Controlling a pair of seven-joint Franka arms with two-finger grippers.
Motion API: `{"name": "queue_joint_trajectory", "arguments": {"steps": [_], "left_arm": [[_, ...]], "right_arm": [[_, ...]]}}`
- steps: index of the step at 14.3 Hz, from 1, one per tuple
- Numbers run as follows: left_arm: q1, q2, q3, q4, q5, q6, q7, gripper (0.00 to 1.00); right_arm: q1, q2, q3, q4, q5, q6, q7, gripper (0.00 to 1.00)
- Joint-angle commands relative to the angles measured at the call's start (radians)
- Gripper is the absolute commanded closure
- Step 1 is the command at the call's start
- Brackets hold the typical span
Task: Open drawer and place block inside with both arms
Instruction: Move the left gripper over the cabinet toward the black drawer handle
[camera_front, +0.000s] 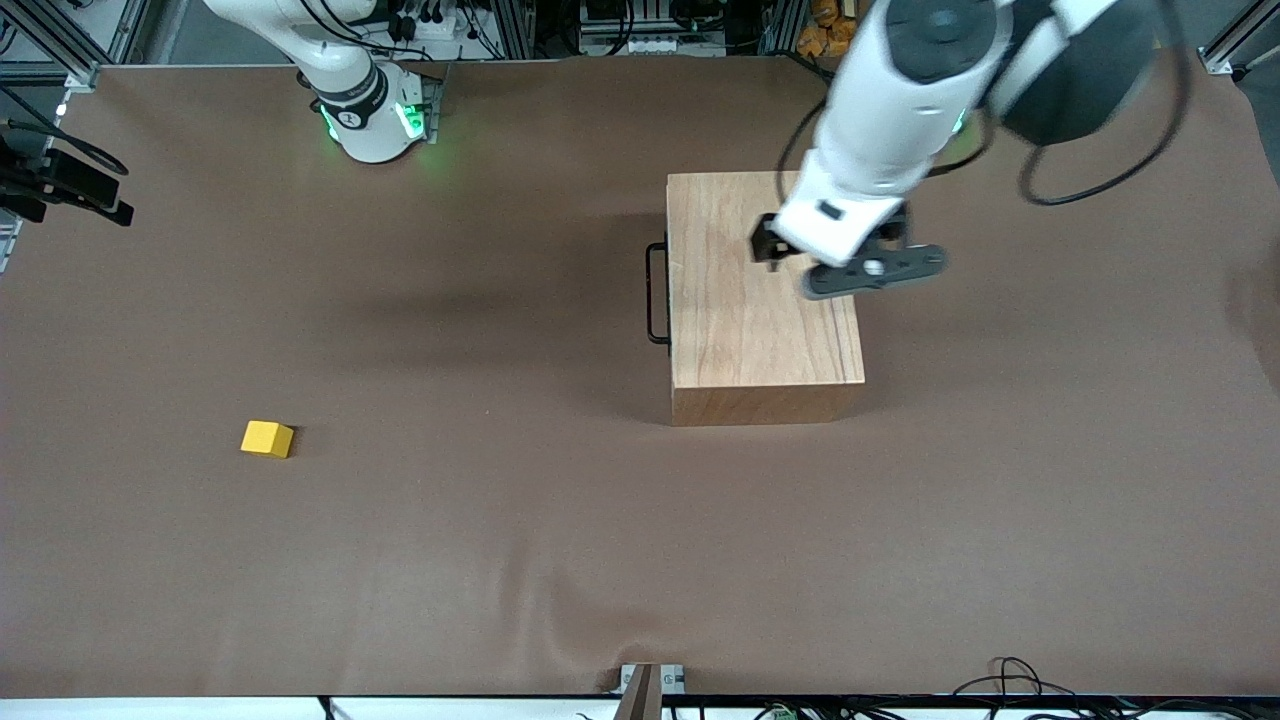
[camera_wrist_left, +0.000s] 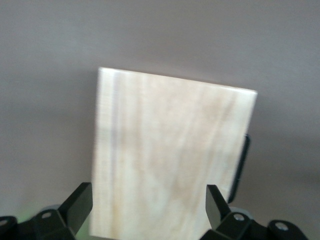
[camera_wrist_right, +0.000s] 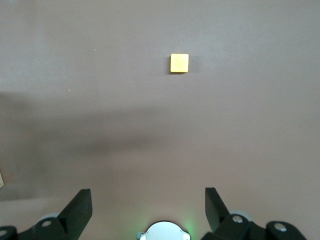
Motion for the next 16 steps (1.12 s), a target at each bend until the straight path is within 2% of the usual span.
{"name": "queue_joint_trajectory", "arguments": {"steps": [1,5,7,10,12,16], "left_arm": [[-0.102,0.087,0.014,0.051,0.004,0.053,-0.098,0.00],[-0.272,0.258,0.069,0.176,0.016,0.101,-0.272,0.00],[-0.390,0.311,0.170,0.210,0.016,0.124,-0.277,0.00],[-0.572,0.381,0.324,0.213,0.013,0.153,-0.278,0.00],[-0.606,0.401,0.347,0.213,0.013,0.179,-0.280,0.00],[-0.624,0.440,0.346,0.213,0.015,0.199,-0.266,0.00]], "right_arm": [[0.001,0.014,0.004,0.028,-0.015,-0.009,0.013,0.00],[0.002,0.020,0.004,0.028,-0.011,-0.009,0.011,0.00],[0.002,0.038,0.004,0.028,-0.015,-0.006,0.011,0.00],[-0.008,0.060,0.002,0.031,-0.019,0.000,0.010,0.00],[-0.016,0.060,-0.001,0.031,-0.030,0.037,0.008,0.00],[-0.025,0.060,-0.001,0.049,-0.034,0.038,0.008,0.00]]}}
